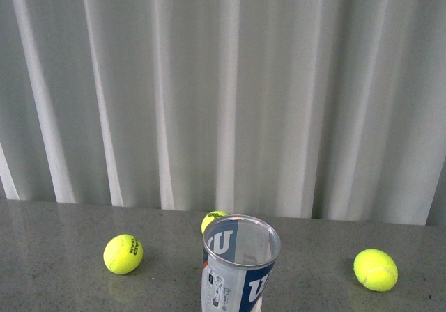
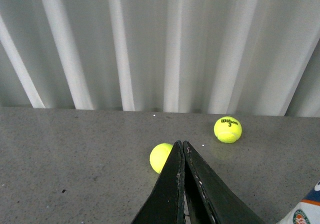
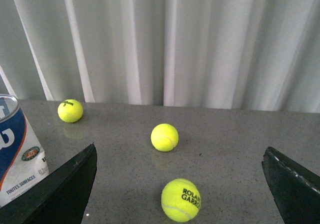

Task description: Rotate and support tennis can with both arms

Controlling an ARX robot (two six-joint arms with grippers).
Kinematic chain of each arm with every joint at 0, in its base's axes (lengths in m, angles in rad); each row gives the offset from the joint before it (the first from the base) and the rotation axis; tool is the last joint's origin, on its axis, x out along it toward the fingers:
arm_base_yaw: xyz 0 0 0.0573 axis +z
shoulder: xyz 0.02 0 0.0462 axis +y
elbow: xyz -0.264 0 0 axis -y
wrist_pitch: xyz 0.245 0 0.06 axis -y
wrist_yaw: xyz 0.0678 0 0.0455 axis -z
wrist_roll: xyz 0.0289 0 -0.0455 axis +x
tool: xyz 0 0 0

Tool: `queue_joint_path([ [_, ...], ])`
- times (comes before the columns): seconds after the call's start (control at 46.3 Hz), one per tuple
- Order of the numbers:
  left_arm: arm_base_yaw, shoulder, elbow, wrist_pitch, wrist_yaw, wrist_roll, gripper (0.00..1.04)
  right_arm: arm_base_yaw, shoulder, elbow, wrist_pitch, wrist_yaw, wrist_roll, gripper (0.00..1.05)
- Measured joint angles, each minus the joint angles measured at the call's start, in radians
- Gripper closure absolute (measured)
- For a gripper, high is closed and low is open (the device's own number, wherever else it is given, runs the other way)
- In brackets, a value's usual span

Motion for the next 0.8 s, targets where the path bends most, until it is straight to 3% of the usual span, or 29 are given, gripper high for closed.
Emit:
queue_joint_path([
  [0.411, 0.117, -0.275, -0.220, -0.056, 0.100, 0.000, 1.01, 0.000, 0.000, 0.000, 0.000, 0.000, 0.000, 0.07],
  [0.497, 0.175, -0.323, -0.242, -0.084, 0.176, 0.000, 1.01, 0.000, 0.000, 0.000, 0.000, 0.000, 0.000, 0.07],
  [0.8, 0.205, -0.495, -0.304, -0.192, 0.187, 0.000, 1.01, 0.000, 0.000, 0.000, 0.000, 0.000, 0.000, 0.07],
])
